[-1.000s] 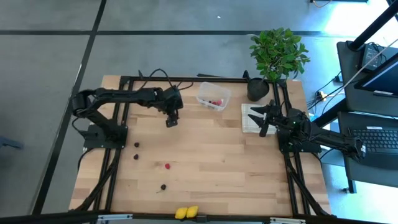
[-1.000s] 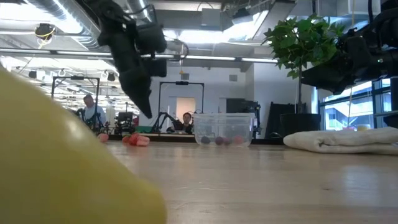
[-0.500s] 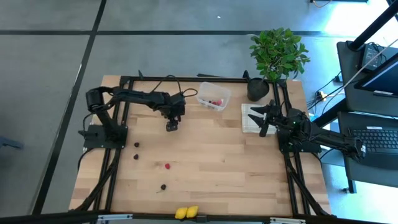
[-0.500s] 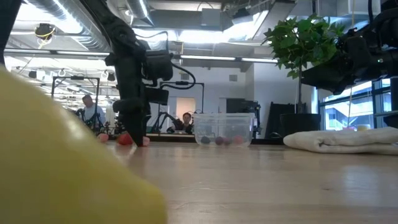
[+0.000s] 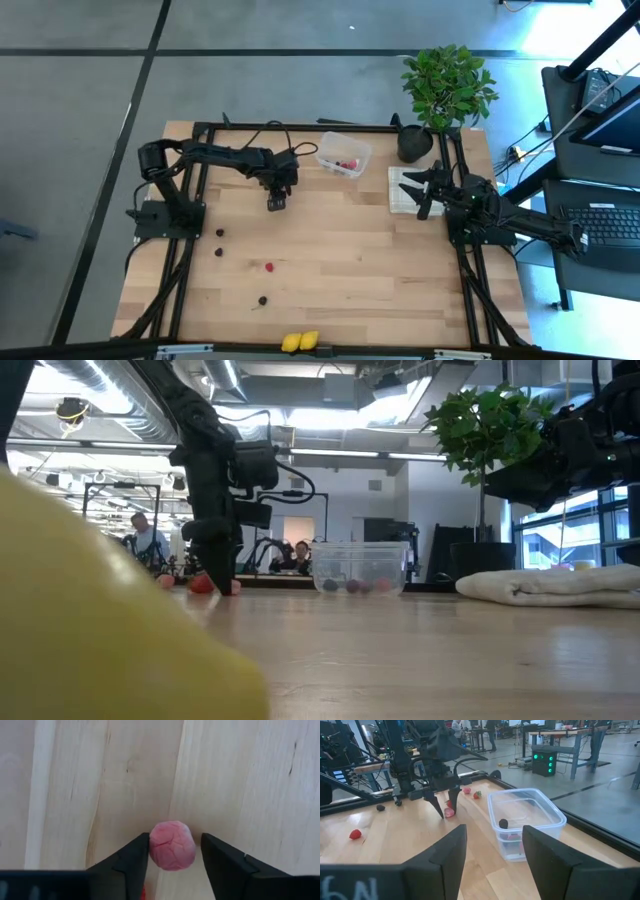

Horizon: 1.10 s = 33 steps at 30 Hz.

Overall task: Pick and placing Produce into tupperware
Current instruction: Put the bottom peach into the transparent container

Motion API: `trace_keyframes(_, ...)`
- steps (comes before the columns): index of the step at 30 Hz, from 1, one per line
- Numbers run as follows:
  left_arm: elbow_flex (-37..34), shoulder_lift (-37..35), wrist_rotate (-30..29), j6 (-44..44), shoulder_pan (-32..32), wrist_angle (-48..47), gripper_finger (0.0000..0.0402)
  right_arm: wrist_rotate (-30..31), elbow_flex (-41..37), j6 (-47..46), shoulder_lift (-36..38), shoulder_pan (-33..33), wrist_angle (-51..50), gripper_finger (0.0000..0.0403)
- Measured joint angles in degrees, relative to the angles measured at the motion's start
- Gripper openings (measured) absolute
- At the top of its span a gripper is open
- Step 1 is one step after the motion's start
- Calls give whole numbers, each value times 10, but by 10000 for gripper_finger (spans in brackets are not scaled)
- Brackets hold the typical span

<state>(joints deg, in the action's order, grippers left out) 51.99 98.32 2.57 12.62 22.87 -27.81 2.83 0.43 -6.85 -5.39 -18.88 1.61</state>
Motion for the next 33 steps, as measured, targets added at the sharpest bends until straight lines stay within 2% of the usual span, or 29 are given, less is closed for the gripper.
trace_keyframes(11,0,0,0,0,0,1,100,0,0,0,0,0,0,195)
trace_keyframes(20,8,3,6,-3,0,-10,98,0,0,0,0,0,0,195)
trace_keyframes(24,52,4,63,-30,0,-54,99,0,0,0,0,0,0,195)
trace_keyframes(30,135,3,261,-65,3,-57,83,0,0,0,0,0,0,195)
trace_keyframes(33,180,3,306,-62,3,-50,82,0,0,-1,0,0,0,195)
